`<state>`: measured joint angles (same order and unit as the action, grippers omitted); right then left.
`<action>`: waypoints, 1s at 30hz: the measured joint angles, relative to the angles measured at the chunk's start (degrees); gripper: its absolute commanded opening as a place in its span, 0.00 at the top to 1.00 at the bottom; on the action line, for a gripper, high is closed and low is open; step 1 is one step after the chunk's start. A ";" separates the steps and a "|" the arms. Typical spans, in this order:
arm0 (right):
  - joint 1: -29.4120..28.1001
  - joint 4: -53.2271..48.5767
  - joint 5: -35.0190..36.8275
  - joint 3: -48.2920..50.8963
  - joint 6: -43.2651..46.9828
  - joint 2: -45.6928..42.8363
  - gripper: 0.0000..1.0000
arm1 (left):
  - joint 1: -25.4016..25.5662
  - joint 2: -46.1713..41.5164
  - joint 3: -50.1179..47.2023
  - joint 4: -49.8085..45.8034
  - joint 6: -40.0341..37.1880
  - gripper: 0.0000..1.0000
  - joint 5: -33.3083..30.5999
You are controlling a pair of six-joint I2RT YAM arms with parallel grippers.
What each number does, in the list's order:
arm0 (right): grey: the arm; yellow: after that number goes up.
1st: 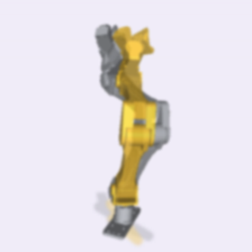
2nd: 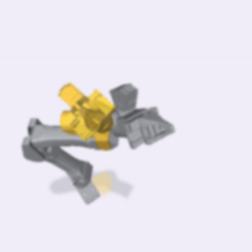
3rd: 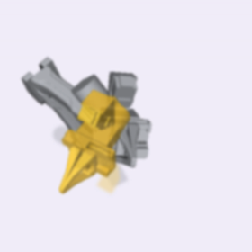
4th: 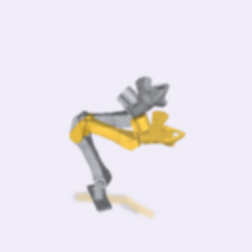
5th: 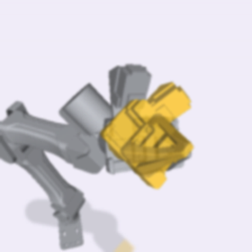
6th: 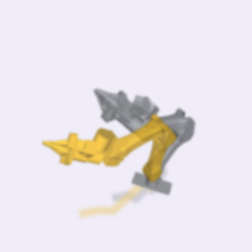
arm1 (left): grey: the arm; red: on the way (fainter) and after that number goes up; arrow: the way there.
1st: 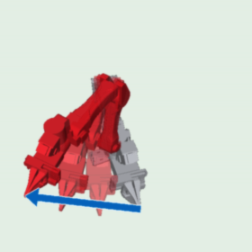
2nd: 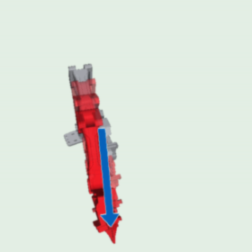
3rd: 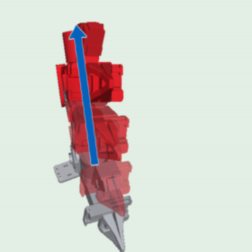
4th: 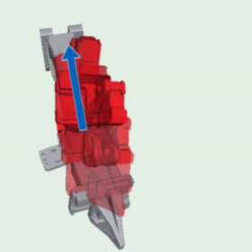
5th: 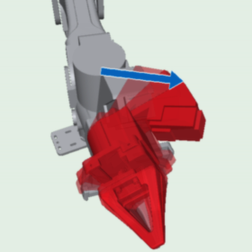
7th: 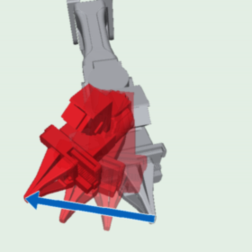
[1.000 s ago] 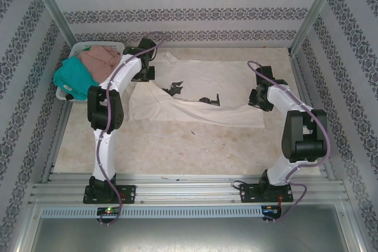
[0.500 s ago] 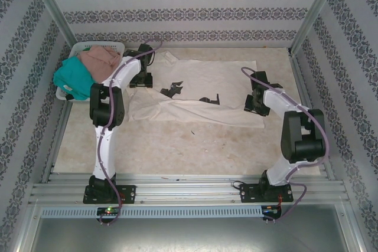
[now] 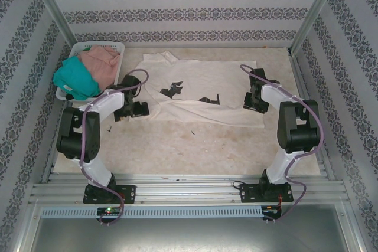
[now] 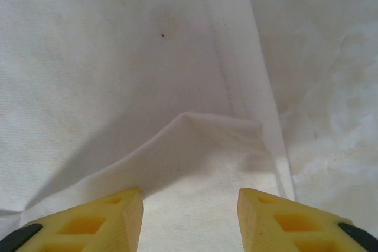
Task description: Fold and stack the t-shirts
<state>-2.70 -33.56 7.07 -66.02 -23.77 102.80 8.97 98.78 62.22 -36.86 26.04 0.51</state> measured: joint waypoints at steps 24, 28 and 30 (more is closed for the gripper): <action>-0.31 2.08 -3.74 4.81 -1.38 -2.43 0.56 | -2.86 -9.53 -14.80 13.68 4.68 0.53 3.08; -0.98 2.12 -3.72 5.40 -1.55 -3.04 0.55 | -3.23 -9.51 -15.17 14.91 5.20 0.77 4.00; -1.31 2.14 -3.72 5.44 -1.55 -3.04 0.55 | -3.54 -9.70 -15.17 15.02 5.03 0.88 3.76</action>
<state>-4.01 -31.42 3.36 -60.58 -25.32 99.77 5.43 89.08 47.05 -21.85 31.07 4.27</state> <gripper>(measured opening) 0.445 0.214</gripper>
